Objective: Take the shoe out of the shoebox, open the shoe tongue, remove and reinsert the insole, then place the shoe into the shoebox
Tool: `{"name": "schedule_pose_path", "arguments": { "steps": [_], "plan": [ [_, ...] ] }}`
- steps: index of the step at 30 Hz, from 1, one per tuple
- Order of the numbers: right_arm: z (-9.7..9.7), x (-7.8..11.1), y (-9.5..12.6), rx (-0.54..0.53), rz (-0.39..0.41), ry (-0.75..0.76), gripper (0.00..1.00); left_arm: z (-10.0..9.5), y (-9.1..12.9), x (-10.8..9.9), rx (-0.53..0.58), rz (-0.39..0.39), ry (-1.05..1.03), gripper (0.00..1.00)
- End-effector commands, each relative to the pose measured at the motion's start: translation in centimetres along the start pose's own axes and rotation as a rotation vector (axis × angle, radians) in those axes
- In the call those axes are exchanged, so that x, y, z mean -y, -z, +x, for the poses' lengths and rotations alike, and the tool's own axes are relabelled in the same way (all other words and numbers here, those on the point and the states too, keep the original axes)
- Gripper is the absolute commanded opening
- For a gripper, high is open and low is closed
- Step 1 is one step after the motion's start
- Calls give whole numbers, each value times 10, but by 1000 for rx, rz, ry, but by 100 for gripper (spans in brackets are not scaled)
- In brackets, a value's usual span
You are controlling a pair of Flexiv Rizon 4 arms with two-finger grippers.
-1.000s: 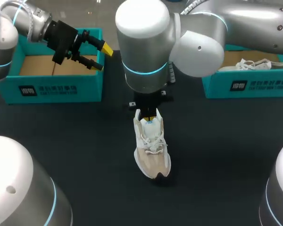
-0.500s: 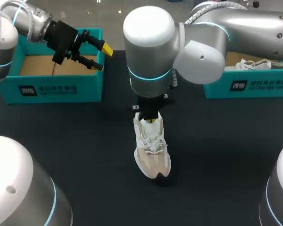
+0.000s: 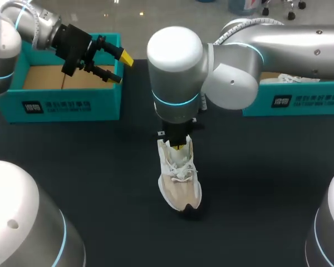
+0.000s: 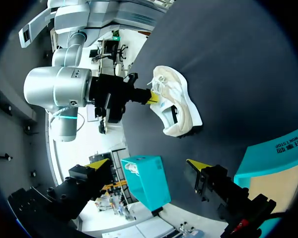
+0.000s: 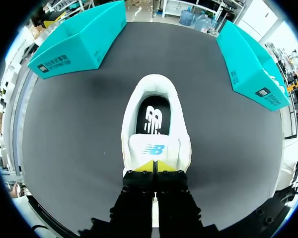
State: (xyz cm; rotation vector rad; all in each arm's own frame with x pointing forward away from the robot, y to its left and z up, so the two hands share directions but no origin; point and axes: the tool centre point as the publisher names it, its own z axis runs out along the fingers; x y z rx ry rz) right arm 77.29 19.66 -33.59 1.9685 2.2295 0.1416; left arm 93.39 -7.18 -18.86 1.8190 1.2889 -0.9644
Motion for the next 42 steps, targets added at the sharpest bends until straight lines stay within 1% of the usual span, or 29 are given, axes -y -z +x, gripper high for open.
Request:
{"name": "schedule_pose_path", "arguments": {
  "steps": [1,7,14,19,21,26,28,30,35,36,37,38,42],
  "plan": [
    [4,-5,-12,-4,17,11,0,0,0,0,-2,1,-1,100],
    [3,-7,-16,-11,32,10,0,0,0,0,-2,1,-1,100],
    [-4,-5,-11,-1,32,9,0,0,0,0,-2,1,-1,100],
    [-3,-7,-23,-19,42,5,0,0,0,0,-2,1,-1,100],
    [-3,-8,-17,-28,32,6,0,0,0,0,-2,1,-1,100],
    [-10,-6,27,-43,-35,72,0,0,0,0,-2,1,-1,100],
    [-9,-5,37,-41,-44,104,0,0,0,0,-2,1,-1,100],
    [-9,-4,42,-46,-50,125,0,0,0,0,-2,1,-1,100],
    [-7,-5,38,-75,-42,188,0,0,0,0,-2,1,-1,100],
    [-5,-6,38,-89,-34,222,0,0,0,0,-2,1,-1,100],
    [-2,-6,38,-98,-3,269,0,0,0,0,-2,1,-1,100],
    [0,-7,37,-72,27,278,0,0,0,0,-2,1,-1,100],
    [0,-7,37,-72,27,278,0,0,0,0,-2,1,-1,100]
  ]
}}
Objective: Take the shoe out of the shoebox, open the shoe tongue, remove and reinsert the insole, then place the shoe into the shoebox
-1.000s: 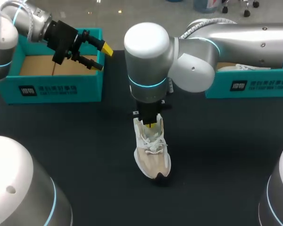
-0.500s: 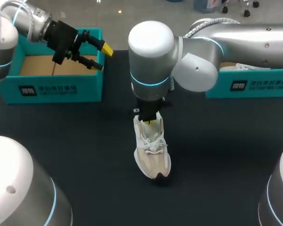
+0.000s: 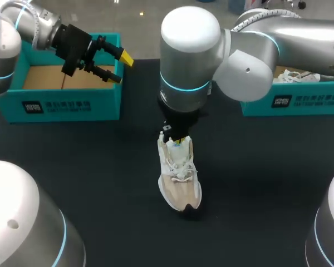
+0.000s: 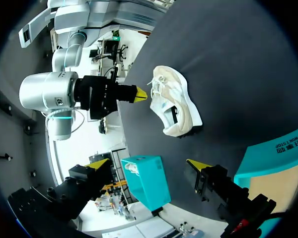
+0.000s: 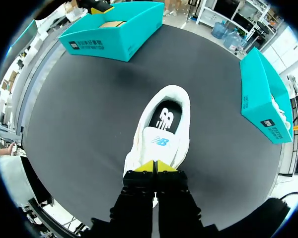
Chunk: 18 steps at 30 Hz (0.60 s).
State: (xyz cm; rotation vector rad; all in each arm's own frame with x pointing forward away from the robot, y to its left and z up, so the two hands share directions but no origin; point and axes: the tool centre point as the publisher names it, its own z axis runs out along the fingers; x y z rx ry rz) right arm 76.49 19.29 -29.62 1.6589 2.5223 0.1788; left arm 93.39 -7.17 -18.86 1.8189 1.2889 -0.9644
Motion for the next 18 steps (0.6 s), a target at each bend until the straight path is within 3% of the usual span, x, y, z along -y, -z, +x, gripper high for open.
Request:
{"name": "schedule_pose_path", "arguments": {
  "steps": [1,9,12,14,15,18],
  "plan": [
    [2,-9,-3,0,24,0,0,0,0,0,-2,1,-1,100],
    [2,-9,-3,0,24,0,0,0,0,0,-2,1,-1,100],
    [1,-24,0,136,-24,350,0,0,0,0,-2,1,-1,100],
    [-6,-32,4,113,-77,493,0,0,0,0,-2,1,-1,100],
    [-10,-35,7,168,-68,520,0,0,0,0,-2,1,-1,100],
    [-18,-45,13,152,-97,657,0,0,0,0,-2,1,-1,100]
  ]
}}
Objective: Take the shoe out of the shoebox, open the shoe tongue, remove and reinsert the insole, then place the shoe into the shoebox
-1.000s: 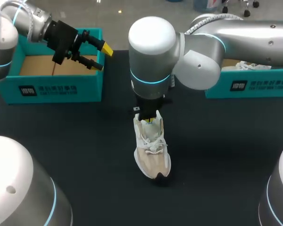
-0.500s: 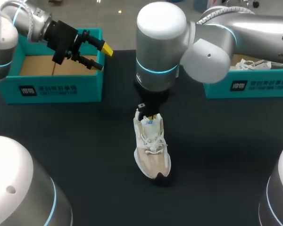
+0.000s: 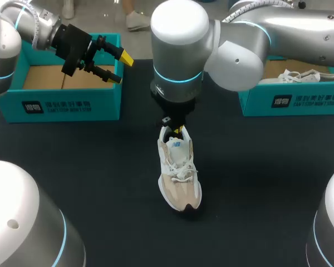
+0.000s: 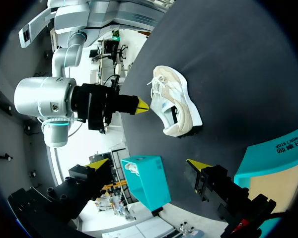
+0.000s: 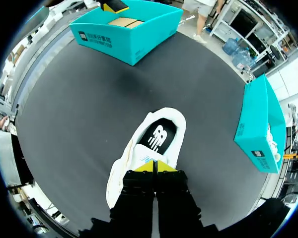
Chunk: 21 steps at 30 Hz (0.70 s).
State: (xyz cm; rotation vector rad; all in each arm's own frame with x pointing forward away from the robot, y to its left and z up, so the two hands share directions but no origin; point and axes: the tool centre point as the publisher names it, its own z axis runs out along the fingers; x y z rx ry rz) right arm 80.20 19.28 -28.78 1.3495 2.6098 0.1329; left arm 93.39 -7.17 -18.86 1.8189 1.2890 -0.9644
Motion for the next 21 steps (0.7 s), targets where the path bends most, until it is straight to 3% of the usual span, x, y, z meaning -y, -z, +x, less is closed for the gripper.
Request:
{"name": "schedule_pose_path", "arguments": {
  "steps": [1,2,4,15,21],
  "plan": [
    [-7,-13,12,68,-83,483,0,0,0,0,-2,1,-1,100],
    [-7,-15,13,48,-78,546,0,0,0,0,-2,1,-1,100],
    [-7,-21,8,118,35,592,0,0,0,0,-2,1,-1,100],
    [-7,-21,8,118,35,592,0,0,0,0,-2,1,-1,100],
    [-18,-42,0,34,-40,649,0,0,0,0,-2,1,-1,100]
  ]
}}
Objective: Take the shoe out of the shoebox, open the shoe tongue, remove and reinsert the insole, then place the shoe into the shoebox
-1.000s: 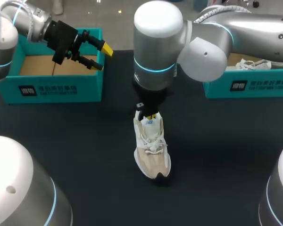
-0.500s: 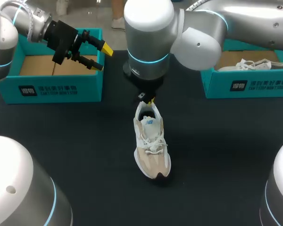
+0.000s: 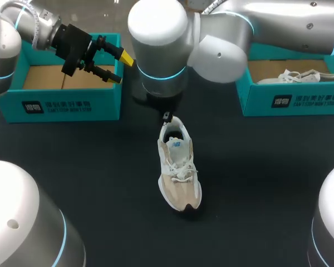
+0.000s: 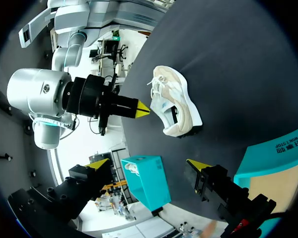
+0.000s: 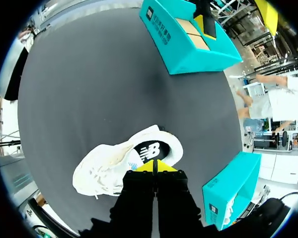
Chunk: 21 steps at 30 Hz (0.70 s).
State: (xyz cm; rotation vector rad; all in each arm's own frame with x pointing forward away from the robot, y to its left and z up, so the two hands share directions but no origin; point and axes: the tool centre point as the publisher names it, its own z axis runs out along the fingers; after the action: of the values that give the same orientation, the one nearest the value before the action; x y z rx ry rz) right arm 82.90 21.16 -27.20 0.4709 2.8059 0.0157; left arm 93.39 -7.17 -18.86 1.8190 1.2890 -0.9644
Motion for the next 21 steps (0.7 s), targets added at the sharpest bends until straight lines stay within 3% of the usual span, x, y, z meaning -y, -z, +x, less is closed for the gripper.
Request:
{"name": "schedule_pose_path", "arguments": {
  "steps": [1,11,12,13,14,21],
  "plan": [
    [-20,3,-12,-45,-38,28,0,0,0,0,-2,1,-1,100],
    [-45,2,-30,5,-42,92,0,0,0,0,-2,1,-1,100],
    [-46,1,-32,3,-38,104,24,0,0,0,-2,1,-1,100],
    [-46,1,-33,9,-38,115,58,0,0,0,-2,1,-1,100],
    [-46,0,-34,10,-46,124,100,0,0,0,-2,1,-1,100],
    [-43,-5,-52,16,-35,198,100,0,0,0,-2,1,-1,100]
  ]
}}
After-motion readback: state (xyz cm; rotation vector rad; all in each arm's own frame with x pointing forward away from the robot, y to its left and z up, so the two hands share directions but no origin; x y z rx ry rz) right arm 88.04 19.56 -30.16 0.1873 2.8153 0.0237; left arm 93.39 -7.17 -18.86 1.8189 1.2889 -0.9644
